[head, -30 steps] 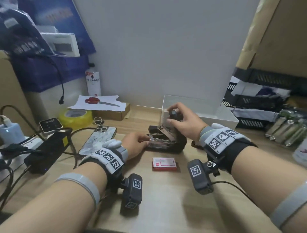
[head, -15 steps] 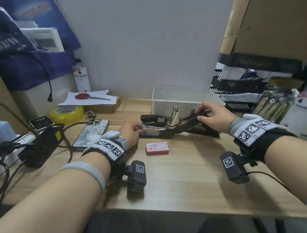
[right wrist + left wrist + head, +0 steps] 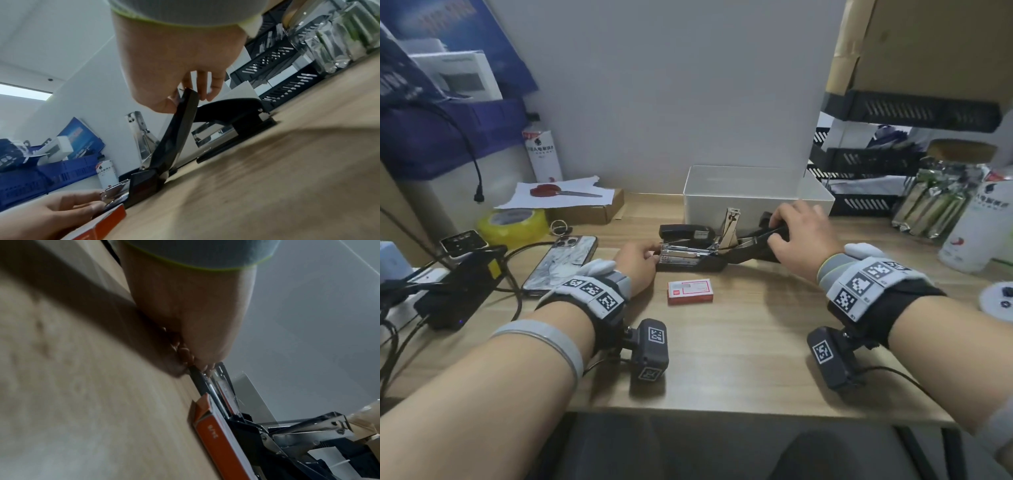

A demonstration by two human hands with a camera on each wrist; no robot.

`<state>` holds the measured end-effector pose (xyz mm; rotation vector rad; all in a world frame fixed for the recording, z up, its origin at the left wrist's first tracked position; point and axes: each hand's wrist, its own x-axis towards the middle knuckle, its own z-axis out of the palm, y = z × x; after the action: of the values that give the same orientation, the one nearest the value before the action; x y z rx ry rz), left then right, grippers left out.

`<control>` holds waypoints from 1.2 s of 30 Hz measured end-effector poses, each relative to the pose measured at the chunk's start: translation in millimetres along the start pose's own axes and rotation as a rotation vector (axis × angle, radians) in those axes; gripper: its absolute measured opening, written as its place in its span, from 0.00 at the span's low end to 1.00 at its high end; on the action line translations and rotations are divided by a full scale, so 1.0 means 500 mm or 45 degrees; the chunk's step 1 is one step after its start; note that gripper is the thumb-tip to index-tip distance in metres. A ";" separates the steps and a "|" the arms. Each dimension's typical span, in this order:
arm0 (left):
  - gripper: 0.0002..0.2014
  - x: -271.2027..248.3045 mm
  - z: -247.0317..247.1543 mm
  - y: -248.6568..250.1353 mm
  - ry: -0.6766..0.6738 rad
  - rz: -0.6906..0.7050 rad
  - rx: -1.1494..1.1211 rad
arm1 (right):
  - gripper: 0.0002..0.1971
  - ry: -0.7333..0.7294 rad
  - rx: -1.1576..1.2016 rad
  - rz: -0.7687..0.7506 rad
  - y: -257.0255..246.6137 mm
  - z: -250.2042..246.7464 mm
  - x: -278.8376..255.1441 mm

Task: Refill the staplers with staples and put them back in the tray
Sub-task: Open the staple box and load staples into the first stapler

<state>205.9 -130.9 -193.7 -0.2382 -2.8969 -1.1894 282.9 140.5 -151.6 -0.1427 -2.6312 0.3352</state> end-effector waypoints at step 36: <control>0.24 -0.039 -0.007 0.050 -0.552 0.203 0.363 | 0.11 -0.693 0.028 0.849 0.173 -0.076 0.034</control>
<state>228.7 -118.8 -174.9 -0.7931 -3.2753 -0.7649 289.6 234.9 -134.1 -1.0668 -3.0325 0.7023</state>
